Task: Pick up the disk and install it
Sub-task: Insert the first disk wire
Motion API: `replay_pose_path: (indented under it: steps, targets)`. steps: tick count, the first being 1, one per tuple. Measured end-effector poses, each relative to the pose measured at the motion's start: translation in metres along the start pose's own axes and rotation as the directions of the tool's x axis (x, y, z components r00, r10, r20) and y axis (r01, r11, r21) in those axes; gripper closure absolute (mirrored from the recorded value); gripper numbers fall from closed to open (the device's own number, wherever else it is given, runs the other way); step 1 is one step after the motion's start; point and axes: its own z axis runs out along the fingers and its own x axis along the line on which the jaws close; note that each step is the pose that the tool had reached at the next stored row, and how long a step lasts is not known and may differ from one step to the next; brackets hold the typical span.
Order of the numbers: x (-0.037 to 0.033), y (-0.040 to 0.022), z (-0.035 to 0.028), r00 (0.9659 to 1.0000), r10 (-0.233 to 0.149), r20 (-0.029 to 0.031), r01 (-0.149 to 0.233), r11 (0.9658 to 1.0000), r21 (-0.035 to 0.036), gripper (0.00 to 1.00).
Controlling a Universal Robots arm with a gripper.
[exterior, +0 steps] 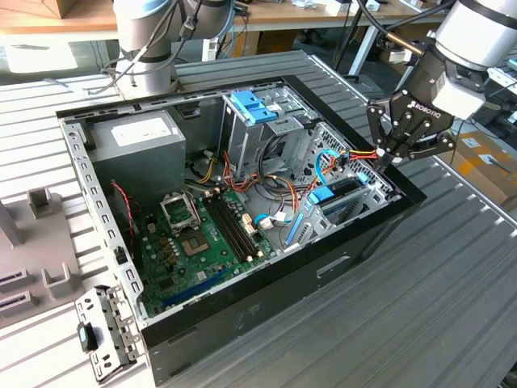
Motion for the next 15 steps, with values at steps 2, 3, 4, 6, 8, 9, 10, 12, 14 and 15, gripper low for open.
replay_pose_path:
  steps: [2,3,4,6,8,9,10,12,14,15]
  targets:
    - [0.0001,0.0000,0.0000,1.0000,0.000,-0.0001,0.000,1.0000,0.0000,0.89]
    - [0.0001,0.0000,0.0000,1.0000,0.000,0.0000,0.000,1.0000,0.0000,0.89]
    - [0.0001,0.0000,0.0000,1.0000,0.000,0.0000,0.000,1.0000,0.0000,0.89]
    - [0.0001,0.0000,0.0000,1.0000,0.000,-0.0001,0.000,1.0000,0.0000,0.89]
    - [0.0001,0.0000,0.0000,1.0000,0.000,-0.0001,0.000,1.0000,0.0000,0.71]
    - [0.0001,0.0000,0.0000,1.0000,0.000,0.0000,0.000,1.0000,0.0000,0.71]
    - [0.0001,0.0000,0.0000,1.0000,0.000,0.0000,0.000,1.0000,0.0000,0.64]
    - [0.0005,-0.0008,0.0000,1.0000,-0.001,0.0000,0.001,1.0000,0.0000,0.64]
    - [0.0026,-0.0104,-0.0005,1.0000,0.000,0.0002,0.000,1.0000,-0.0003,0.64]
    - [0.0031,-0.0134,-0.0007,1.0000,0.000,0.0002,0.000,1.0000,-0.0004,0.64]
